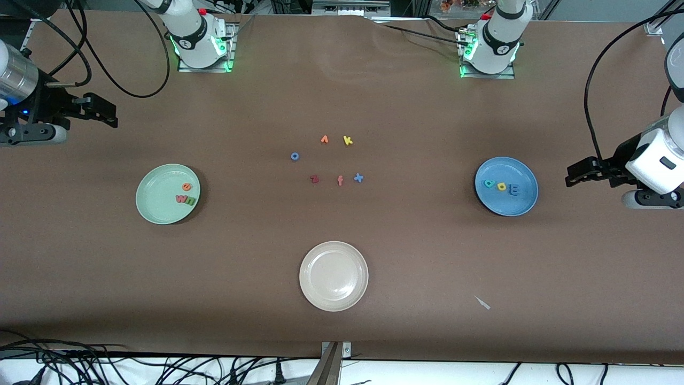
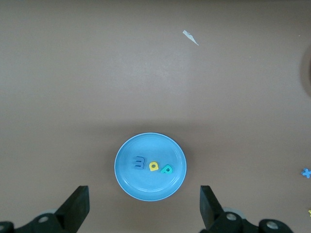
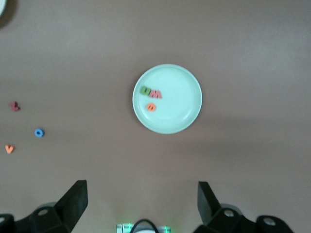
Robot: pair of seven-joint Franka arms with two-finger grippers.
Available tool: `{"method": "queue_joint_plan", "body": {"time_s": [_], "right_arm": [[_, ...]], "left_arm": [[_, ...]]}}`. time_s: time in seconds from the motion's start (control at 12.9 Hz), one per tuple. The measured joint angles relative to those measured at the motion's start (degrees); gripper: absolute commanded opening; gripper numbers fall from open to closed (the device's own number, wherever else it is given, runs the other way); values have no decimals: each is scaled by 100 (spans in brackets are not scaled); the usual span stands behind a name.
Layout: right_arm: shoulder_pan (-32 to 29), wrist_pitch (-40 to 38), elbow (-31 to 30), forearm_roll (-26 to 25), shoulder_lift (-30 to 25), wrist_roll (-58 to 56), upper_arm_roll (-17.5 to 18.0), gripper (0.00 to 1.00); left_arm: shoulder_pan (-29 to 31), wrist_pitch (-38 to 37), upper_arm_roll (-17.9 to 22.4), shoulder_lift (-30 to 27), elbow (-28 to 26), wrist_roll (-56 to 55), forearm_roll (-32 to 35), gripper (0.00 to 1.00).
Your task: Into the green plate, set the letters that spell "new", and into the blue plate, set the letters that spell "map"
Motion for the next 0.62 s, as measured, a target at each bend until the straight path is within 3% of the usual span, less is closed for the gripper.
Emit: {"method": "queue_joint_plan", "body": {"time_s": [0.62], "right_arm": [[-4, 239, -22, 0, 137, 0, 14, 100]], "left_arm": [[5, 0, 7, -1, -65, 6, 0, 100]]}}
